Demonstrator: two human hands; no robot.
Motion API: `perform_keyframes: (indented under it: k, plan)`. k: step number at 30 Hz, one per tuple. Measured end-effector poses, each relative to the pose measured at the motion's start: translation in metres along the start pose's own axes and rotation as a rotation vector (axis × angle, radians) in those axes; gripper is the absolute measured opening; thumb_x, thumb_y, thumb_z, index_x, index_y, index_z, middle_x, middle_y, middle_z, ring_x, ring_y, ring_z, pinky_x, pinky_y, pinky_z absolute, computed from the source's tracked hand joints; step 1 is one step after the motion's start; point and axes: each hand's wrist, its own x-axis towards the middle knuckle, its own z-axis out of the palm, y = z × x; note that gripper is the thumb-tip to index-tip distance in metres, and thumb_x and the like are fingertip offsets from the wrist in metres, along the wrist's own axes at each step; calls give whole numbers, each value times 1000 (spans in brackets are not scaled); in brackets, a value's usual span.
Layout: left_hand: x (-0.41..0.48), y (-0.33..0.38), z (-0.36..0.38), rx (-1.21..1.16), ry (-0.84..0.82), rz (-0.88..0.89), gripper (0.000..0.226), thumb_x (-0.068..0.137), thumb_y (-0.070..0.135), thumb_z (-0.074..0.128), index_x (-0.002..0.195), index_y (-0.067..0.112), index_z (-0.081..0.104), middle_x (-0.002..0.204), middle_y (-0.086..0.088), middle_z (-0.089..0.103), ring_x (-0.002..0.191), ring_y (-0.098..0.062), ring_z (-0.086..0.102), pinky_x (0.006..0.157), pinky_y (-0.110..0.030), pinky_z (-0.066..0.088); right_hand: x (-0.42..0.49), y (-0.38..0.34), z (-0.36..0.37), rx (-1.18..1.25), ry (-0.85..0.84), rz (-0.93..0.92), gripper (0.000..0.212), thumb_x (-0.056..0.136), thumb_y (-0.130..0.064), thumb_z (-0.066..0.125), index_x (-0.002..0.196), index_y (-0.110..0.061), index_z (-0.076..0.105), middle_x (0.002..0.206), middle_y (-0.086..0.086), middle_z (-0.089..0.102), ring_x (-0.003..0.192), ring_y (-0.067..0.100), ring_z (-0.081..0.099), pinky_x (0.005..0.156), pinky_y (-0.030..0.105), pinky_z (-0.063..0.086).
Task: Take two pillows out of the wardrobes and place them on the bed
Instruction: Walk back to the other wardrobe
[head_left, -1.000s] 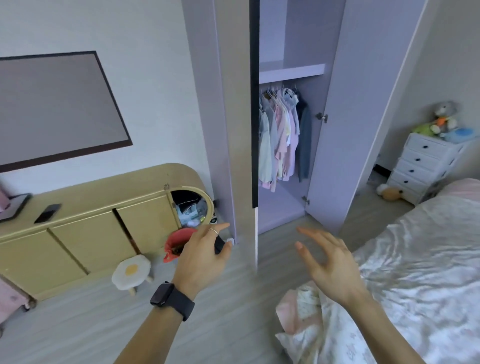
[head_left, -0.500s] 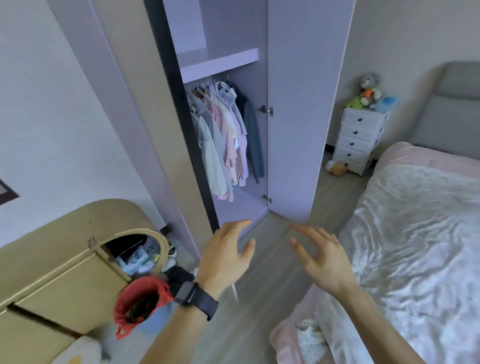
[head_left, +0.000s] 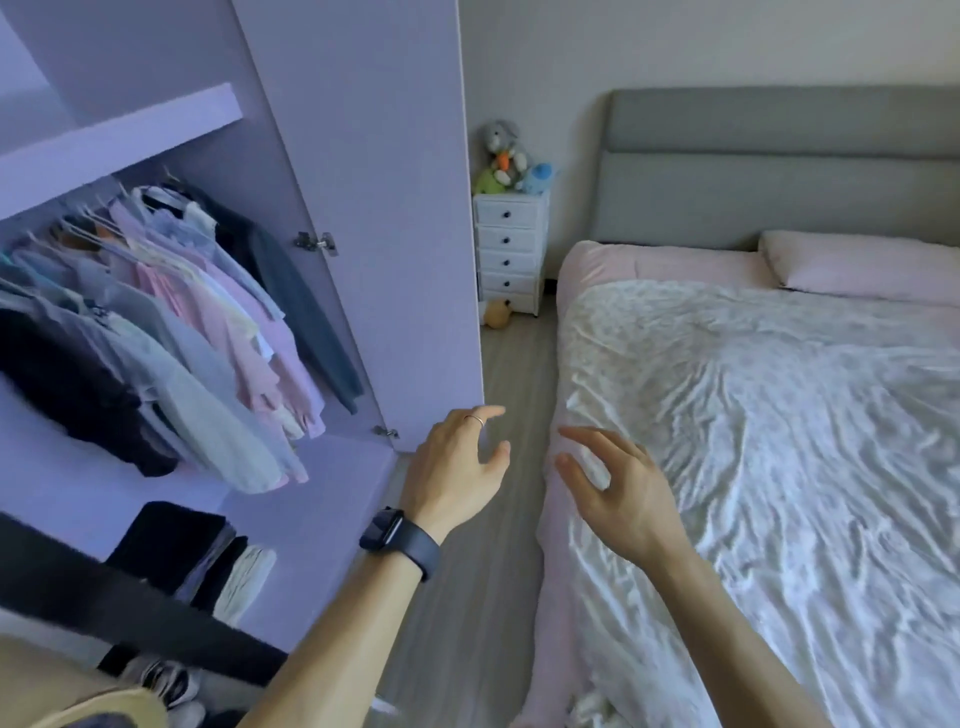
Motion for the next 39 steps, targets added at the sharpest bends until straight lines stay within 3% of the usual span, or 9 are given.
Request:
perform_keyframes:
  k: [3, 6, 11, 18, 23, 27, 39]
  plan:
    - [58, 9, 10, -28, -32, 45, 43, 97, 39, 54, 140, 35, 49, 138, 6, 54, 127, -18, 52, 97, -39, 48, 38, 8, -2, -23, 46, 69, 40, 91, -54, 53, 128, -42, 63, 133, -17, 61, 123, 18, 55, 98, 24, 40]
    - [121, 13, 22, -58, -40, 75, 42, 97, 40, 54, 138, 36, 50, 137, 5, 56, 127, -20, 52, 96, -41, 49, 84, 18, -4, -45, 99, 100, 35, 95, -46, 58, 129, -42, 62, 134, -17, 61, 123, 18, 56, 102, 31, 44]
    - [237, 17, 37, -121, -6, 52, 40, 96, 40, 56, 136, 34, 53, 137, 6, 58, 127, -19, 54, 97, -37, 48, 186, 41, -14, -52, 161, 97, 35, 97, -41, 58, 132, -37, 62, 136, -14, 60, 124, 11, 54, 106, 32, 41]
    - [375, 42, 33, -120, -23, 110, 41, 97, 38, 57, 137, 33, 53, 138, 8, 58, 127, -13, 54, 92, -26, 42, 333, 60, -40, -56, 185, 105, 37, 97, -45, 56, 133, -41, 59, 139, -16, 57, 129, 17, 52, 107, 36, 43]
    - [462, 46, 29, -141, -1, 146, 41, 96, 39, 57, 136, 36, 53, 133, 9, 57, 124, -12, 54, 92, -26, 44, 428, 69, -43, -53, 199, 84, 36, 97, -44, 56, 133, -40, 61, 138, -17, 58, 129, 13, 52, 104, 29, 42]
    - [540, 43, 27, -120, 49, 190, 41, 96, 36, 57, 137, 34, 54, 140, 10, 56, 130, -13, 51, 104, -35, 44, 505, 79, -31, -52, 188, 56, 36, 98, -43, 56, 133, -38, 61, 138, -17, 59, 130, 12, 52, 100, 22, 40]
    - [730, 28, 36, 31, 148, 155, 43, 95, 37, 57, 137, 33, 54, 137, 5, 59, 117, -20, 60, 91, -37, 52, 716, 105, 8, -13, 128, 13, 34, 98, -37, 58, 132, -33, 64, 132, -10, 63, 121, 16, 58, 97, 22, 41]
